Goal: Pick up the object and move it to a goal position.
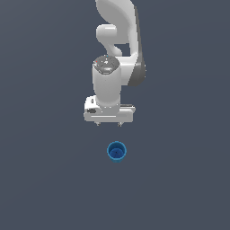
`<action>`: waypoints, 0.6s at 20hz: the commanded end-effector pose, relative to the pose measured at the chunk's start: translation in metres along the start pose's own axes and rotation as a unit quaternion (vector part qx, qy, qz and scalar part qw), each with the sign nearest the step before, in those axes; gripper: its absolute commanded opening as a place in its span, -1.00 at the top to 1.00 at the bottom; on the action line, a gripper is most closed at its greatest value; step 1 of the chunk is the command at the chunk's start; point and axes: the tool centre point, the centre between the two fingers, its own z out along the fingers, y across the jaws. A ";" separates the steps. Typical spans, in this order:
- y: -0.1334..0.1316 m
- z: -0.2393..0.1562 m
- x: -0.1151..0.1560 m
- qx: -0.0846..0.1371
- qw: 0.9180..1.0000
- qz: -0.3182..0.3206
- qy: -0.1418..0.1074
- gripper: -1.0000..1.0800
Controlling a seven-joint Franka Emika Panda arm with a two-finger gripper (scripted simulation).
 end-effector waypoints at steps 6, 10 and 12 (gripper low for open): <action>-0.013 -0.003 0.003 0.000 1.000 -0.019 0.003 -0.23; -0.016 -0.003 0.003 0.000 1.000 -0.022 0.004 -0.23; -0.016 -0.003 0.003 -0.002 1.000 -0.027 0.002 -0.23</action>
